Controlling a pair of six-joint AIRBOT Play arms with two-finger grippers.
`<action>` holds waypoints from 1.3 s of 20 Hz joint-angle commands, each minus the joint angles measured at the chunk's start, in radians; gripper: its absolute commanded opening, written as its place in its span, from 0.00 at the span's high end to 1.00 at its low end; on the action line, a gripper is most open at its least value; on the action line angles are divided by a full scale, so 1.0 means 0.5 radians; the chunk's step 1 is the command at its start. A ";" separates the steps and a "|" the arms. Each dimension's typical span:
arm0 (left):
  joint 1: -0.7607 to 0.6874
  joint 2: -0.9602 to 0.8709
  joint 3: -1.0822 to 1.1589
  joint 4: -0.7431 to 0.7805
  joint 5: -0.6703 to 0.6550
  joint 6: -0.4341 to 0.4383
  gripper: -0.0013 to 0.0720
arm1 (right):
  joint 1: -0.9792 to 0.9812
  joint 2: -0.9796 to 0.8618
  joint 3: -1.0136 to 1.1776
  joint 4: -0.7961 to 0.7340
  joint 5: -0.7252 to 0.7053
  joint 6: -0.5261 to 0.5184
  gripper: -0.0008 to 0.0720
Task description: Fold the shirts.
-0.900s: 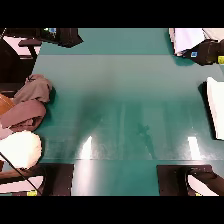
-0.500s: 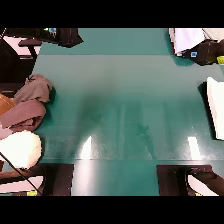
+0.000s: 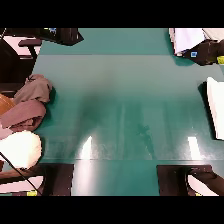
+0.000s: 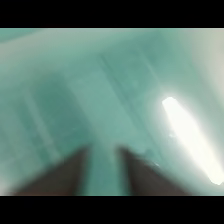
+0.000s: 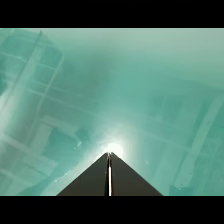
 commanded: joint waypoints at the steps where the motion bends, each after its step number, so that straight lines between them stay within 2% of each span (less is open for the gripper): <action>1: 0.007 -0.002 -0.001 0.608 0.043 -0.061 0.15 | 0.002 0.002 0.001 0.001 0.005 0.000 0.96; 3: 0.037 -0.012 -0.035 1.191 -0.007 -0.243 0.14 | 0.002 0.002 0.000 -0.002 0.001 0.000 0.97; 4: 0.104 -0.012 -0.096 1.309 -0.010 -0.315 0.14 | 0.002 0.002 0.000 -0.001 0.000 0.000 0.97; 7: 0.378 -0.012 -0.425 1.309 0.027 -0.450 0.14 | 0.002 0.002 0.000 -0.002 -0.002 0.000 0.97; 9: 0.546 -0.012 -0.726 1.289 0.093 -0.453 0.14 | 0.002 0.001 0.000 -0.002 -0.002 0.000 0.97; 13: 0.771 -0.020 -1.289 1.193 0.410 -0.485 0.15 | 0.002 -0.005 0.000 -0.002 -0.010 0.000 0.97; 18: 0.816 -0.108 -1.388 1.145 0.460 -0.491 0.15 | 0.002 -0.063 0.001 0.008 -0.017 0.000 0.96; 19: 0.816 -0.107 -1.378 1.115 0.457 -0.490 0.38 | 0.002 -0.078 0.001 0.018 -0.018 0.000 0.96; 20: 0.816 -0.099 -1.362 1.091 0.449 -0.484 0.79 | 0.002 -0.086 0.001 0.018 -0.019 0.001 0.97; 21: 0.816 -0.082 -1.341 1.089 0.439 -0.484 0.94 | 0.002 -0.089 0.001 0.018 -0.021 0.000 0.97; 23: 0.816 -0.003 -1.229 1.088 0.397 -0.481 0.95 | 0.002 -0.084 0.024 0.018 -0.038 0.000 0.97; 26: 0.816 0.314 -0.931 1.035 0.422 -0.436 0.95 | 0.002 -0.085 0.195 0.017 -0.093 0.000 0.97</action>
